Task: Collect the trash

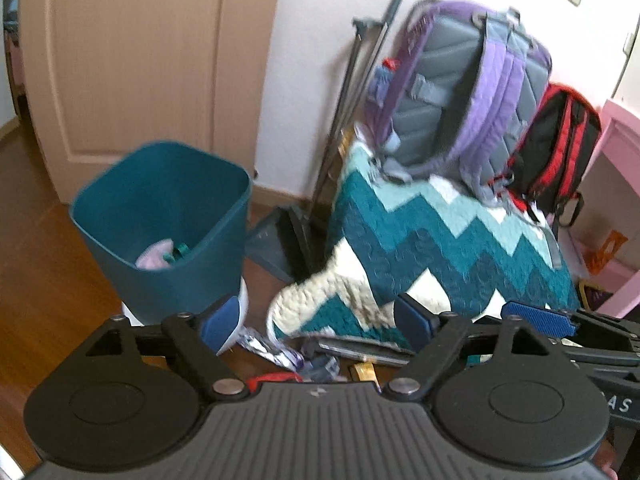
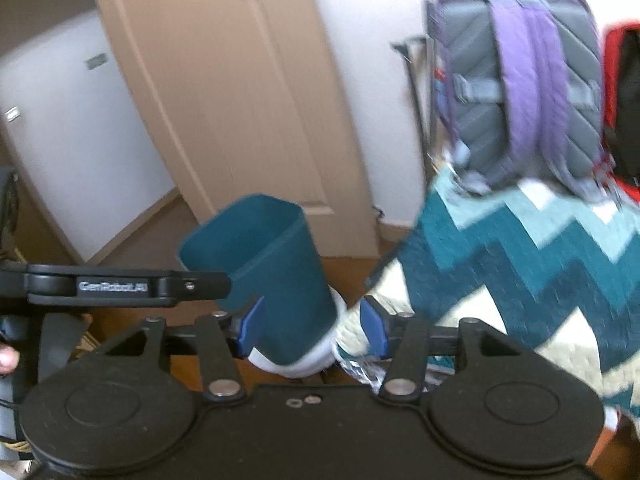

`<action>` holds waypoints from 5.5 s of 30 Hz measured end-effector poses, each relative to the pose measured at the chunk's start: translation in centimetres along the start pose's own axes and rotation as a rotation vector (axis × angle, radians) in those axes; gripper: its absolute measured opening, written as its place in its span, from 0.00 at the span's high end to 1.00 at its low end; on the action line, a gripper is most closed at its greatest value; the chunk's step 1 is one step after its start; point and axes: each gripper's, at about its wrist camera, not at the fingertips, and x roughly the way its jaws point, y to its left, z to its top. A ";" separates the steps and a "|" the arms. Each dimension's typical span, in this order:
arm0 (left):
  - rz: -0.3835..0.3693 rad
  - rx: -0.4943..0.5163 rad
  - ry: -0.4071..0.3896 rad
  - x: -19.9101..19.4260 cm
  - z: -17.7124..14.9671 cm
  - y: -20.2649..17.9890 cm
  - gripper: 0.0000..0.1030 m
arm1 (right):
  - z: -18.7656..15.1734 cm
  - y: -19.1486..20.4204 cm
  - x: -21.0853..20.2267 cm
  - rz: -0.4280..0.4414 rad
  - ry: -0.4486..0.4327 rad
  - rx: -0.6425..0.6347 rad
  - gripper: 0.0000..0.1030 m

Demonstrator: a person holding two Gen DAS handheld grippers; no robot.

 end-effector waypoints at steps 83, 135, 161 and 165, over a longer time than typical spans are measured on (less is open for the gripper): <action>0.185 -0.296 0.711 49.8 -21.0 10.2 0.60 | -27.2 -24.2 38.7 -0.427 0.660 0.217 0.57; 0.031 -0.113 0.088 1.8 1.3 5.7 0.60 | 1.2 7.4 6.8 -0.052 0.058 -0.117 0.94; 0.063 -0.157 0.108 10.0 -1.8 9.1 0.60 | -14.5 -1.6 19.9 -0.016 0.585 -0.010 0.70; 0.055 -0.128 0.144 13.3 -4.2 7.3 0.60 | -20.5 -2.1 22.0 0.026 0.722 -0.025 0.63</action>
